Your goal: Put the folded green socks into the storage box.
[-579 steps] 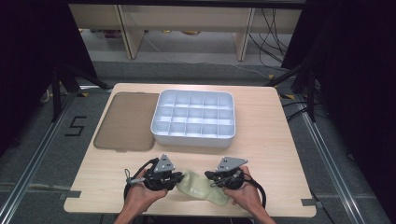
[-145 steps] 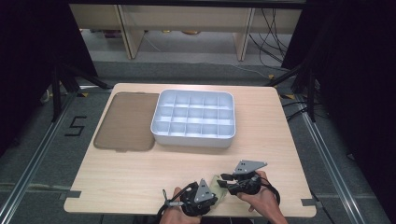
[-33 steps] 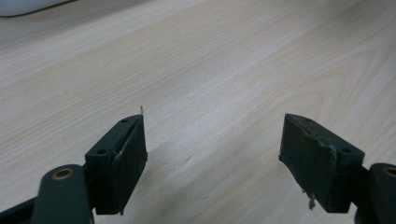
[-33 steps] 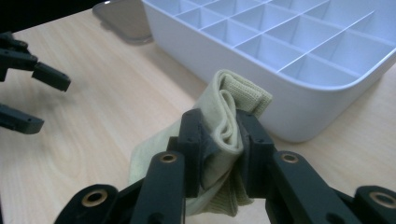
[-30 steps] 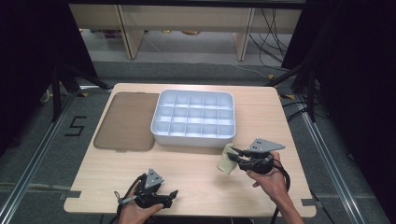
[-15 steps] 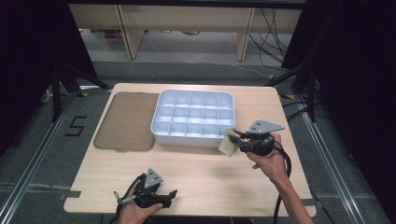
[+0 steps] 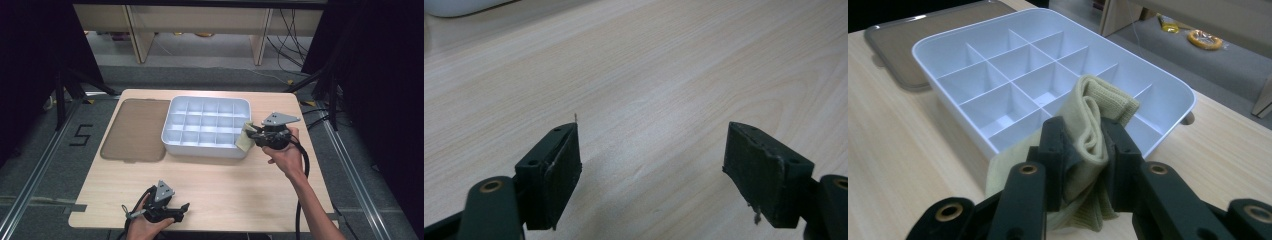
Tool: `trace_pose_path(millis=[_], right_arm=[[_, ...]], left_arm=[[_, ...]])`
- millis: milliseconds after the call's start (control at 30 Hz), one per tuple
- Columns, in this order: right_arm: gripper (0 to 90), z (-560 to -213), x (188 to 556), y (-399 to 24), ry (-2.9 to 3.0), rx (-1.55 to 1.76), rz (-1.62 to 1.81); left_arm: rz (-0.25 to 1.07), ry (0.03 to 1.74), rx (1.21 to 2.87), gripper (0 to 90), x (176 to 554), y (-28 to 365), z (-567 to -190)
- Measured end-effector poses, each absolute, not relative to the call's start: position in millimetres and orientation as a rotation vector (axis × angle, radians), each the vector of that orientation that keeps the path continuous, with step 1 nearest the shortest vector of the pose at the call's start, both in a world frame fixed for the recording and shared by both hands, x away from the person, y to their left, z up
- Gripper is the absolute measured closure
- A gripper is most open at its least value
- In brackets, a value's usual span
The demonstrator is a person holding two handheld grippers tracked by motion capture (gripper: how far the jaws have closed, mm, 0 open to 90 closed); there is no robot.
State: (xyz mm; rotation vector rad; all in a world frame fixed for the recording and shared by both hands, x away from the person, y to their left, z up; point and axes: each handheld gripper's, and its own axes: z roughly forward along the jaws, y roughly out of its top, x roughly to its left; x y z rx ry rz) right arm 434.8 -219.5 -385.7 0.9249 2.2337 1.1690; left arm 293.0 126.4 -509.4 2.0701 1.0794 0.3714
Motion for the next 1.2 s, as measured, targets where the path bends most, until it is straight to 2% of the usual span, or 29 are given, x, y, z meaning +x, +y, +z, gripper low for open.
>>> trace_pose_path(millis=[567,1200], right_arm=[[73.7,-404,482,-198,2.272,0.947,0.954],[73.5,-427,486,-182,2.305,0.857,0.768]], left_arm=[[0.368,1.076,2.059,22.3,292,126,-509],[0.365,1.067,2.069,22.3,292,126,-508]])
